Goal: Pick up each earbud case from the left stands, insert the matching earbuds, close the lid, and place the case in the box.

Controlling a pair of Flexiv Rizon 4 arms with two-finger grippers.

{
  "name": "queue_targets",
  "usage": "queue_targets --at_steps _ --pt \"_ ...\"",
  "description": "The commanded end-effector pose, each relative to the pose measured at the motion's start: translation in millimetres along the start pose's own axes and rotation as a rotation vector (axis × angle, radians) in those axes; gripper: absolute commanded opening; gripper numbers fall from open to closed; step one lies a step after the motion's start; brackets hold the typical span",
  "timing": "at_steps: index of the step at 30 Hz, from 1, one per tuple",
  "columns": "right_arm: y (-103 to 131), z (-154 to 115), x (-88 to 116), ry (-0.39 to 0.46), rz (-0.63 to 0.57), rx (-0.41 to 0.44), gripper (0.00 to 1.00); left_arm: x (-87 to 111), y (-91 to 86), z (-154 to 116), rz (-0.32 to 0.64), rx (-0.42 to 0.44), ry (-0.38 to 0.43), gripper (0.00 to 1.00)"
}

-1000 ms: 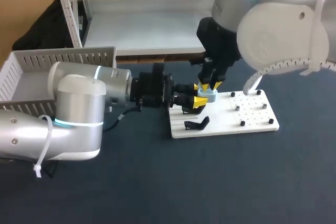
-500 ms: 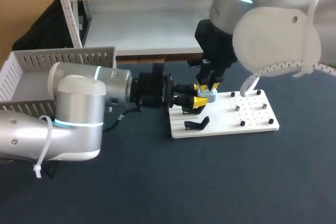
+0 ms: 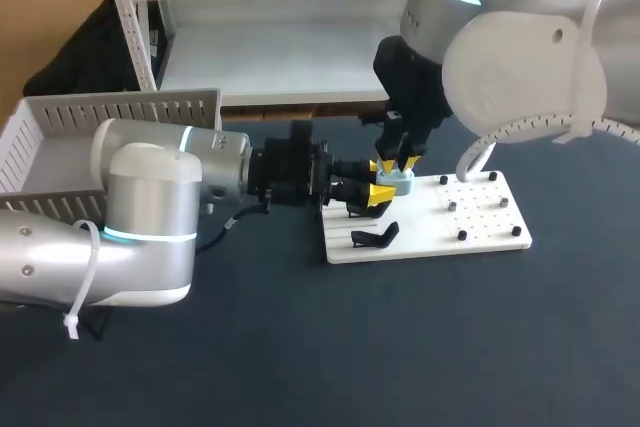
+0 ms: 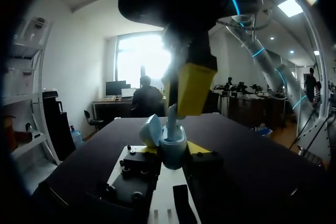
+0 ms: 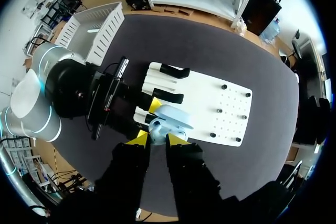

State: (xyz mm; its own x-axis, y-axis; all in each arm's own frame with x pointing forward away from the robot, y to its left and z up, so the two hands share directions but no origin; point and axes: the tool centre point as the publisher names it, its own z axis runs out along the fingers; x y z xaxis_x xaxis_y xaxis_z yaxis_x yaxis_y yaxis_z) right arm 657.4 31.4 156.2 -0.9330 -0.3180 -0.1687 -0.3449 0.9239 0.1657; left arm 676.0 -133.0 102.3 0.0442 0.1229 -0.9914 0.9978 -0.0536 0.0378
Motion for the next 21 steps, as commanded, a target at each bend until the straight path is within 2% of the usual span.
queue_targets --at_steps 1,21 --pt "-0.8 1.0 0.5 0.000 0.002 -0.001 0.00 -0.2 -1.0 0.2 0.001 -0.004 0.001 0.00" --pt "0.8 8.8 -6.2 0.007 -0.008 -0.015 0.00 -0.2 -1.0 0.2 0.001 -0.004 0.001 0.00"
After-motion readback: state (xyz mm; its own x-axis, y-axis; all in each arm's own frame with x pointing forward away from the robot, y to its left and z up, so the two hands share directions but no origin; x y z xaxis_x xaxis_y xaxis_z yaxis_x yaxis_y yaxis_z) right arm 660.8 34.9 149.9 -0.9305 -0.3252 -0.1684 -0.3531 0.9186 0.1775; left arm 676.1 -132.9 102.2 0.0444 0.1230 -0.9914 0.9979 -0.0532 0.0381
